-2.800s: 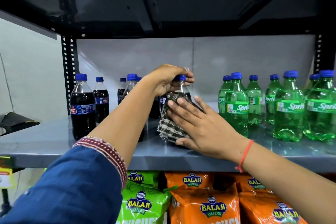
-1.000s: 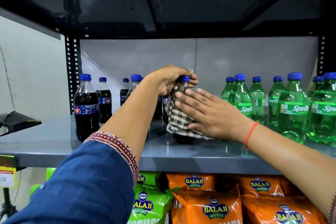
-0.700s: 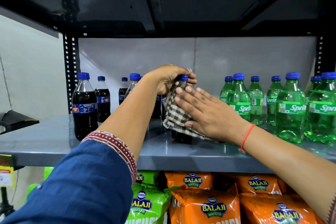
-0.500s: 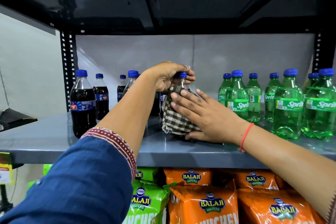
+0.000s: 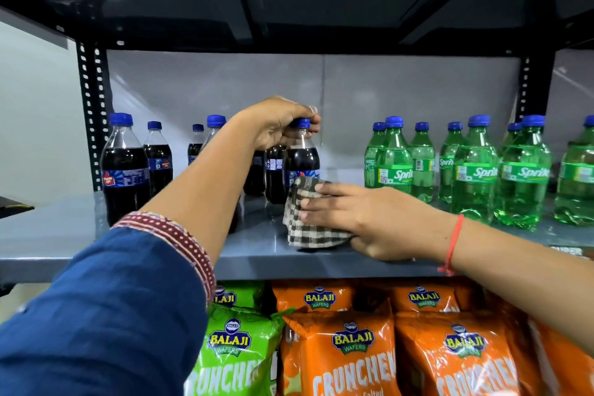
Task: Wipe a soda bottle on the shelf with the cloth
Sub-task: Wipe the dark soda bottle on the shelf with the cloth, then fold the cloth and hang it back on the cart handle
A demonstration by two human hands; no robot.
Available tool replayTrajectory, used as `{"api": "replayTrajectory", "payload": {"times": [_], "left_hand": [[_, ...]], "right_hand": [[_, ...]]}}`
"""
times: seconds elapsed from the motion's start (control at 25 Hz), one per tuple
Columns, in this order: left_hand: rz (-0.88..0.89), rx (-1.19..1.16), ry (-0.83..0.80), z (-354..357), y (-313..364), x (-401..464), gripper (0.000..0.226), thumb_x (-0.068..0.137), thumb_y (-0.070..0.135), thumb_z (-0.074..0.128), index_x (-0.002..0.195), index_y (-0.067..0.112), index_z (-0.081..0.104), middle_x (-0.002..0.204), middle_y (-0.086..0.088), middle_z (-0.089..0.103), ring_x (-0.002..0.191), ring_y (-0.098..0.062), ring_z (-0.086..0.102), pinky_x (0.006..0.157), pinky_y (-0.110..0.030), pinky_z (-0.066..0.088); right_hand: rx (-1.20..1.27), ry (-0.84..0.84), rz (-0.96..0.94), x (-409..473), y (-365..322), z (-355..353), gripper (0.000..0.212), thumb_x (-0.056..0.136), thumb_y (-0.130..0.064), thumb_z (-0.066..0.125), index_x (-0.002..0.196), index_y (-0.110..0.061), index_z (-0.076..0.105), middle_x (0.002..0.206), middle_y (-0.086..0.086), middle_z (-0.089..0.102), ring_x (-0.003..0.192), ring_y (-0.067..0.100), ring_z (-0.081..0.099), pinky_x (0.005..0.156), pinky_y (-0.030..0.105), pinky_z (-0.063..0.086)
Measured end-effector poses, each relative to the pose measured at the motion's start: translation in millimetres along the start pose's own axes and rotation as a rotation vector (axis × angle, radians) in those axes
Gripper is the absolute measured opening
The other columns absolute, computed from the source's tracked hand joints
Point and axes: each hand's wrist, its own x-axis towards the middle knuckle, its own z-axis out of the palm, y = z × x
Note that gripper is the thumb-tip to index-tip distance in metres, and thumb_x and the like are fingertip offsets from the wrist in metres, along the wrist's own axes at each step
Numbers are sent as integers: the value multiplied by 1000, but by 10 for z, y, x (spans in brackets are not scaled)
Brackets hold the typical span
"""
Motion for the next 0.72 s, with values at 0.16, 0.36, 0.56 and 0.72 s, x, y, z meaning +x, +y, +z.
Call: {"api": "replayTrajectory", "payload": {"times": [0.16, 0.36, 0.56, 0.72], "left_hand": [[423, 534, 359, 128, 56, -222, 32, 86, 25, 49, 66, 2, 60, 78, -10, 60, 77, -26, 53, 69, -27, 43], [393, 705, -137, 242, 144, -1048, 34, 74, 46, 63, 99, 24, 70, 88, 4, 72, 65, 1, 54, 68, -15, 44], [351, 601, -277, 336, -131, -1349, 30, 68, 28, 73, 97, 22, 70, 89, 0, 73, 82, -19, 66, 80, -39, 52], [339, 525, -222, 372, -274, -1356, 17, 69, 26, 73, 84, 19, 73, 81, -6, 74, 68, -13, 59, 72, -34, 50]], "right_hand": [[381, -46, 372, -105, -137, -320, 56, 72, -10, 64, 122, -29, 50, 125, -11, 55, 111, 2, 47, 95, 13, 39], [997, -81, 584, -235, -59, -597, 47, 52, -22, 78, 92, -31, 55, 88, -14, 60, 69, -11, 56, 65, 3, 43], [1377, -242, 666, -362, -34, -491, 52, 48, -20, 76, 97, -21, 58, 81, -4, 71, 69, 13, 66, 59, 22, 54], [1545, -299, 657, -448, -166, -441, 54, 53, -20, 82, 103, -18, 59, 89, -3, 73, 78, 12, 68, 67, 23, 56]]}}
